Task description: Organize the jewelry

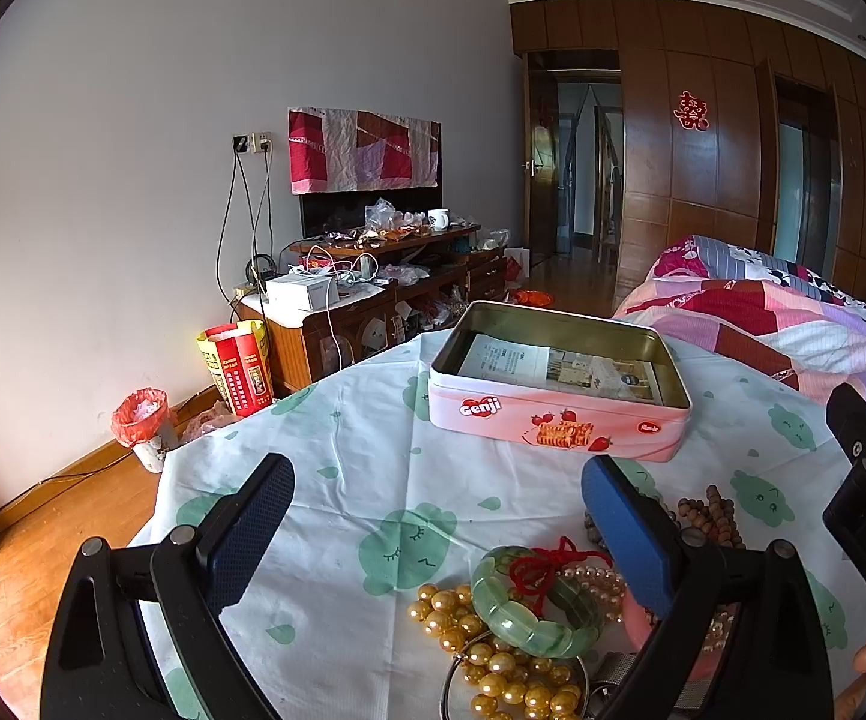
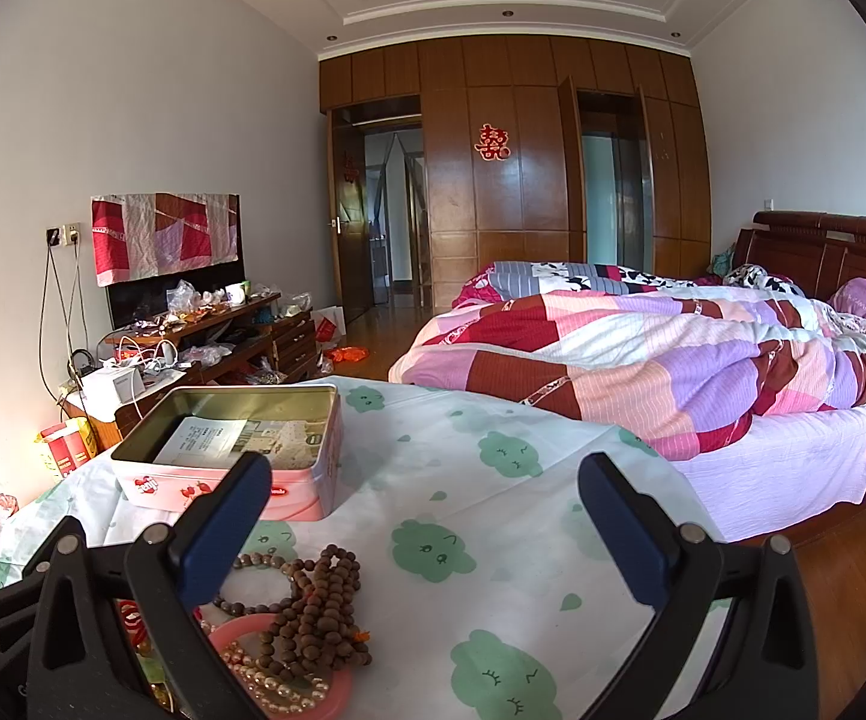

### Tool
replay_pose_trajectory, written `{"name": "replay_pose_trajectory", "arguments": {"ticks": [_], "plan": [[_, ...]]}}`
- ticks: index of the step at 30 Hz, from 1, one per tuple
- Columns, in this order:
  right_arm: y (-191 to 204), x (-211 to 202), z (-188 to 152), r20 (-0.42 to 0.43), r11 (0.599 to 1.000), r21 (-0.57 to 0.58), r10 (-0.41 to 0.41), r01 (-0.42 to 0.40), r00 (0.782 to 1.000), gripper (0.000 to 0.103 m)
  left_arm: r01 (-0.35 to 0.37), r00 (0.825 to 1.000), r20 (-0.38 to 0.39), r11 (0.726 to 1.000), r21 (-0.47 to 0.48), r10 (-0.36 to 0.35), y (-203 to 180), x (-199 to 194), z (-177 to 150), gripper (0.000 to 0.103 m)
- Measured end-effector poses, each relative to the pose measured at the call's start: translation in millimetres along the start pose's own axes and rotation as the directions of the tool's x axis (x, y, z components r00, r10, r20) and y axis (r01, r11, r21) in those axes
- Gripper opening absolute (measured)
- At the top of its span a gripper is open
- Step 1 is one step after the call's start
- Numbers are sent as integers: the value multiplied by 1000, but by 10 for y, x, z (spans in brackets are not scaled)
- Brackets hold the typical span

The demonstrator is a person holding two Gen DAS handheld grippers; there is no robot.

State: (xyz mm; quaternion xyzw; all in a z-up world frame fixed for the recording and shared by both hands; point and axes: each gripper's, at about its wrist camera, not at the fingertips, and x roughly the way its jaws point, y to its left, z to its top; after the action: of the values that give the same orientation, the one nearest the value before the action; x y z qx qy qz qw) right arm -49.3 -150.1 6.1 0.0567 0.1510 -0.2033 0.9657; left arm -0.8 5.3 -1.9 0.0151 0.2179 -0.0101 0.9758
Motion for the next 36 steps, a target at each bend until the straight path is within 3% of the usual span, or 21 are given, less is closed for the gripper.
{"name": "replay_pose_trajectory", "arguments": {"ticks": [36], "plan": [[-77, 47, -8, -10, 1000, 8, -13, 13, 1000, 103, 13, 1000, -14, 1000, -12, -13, 19, 3, 4, 97]]}}
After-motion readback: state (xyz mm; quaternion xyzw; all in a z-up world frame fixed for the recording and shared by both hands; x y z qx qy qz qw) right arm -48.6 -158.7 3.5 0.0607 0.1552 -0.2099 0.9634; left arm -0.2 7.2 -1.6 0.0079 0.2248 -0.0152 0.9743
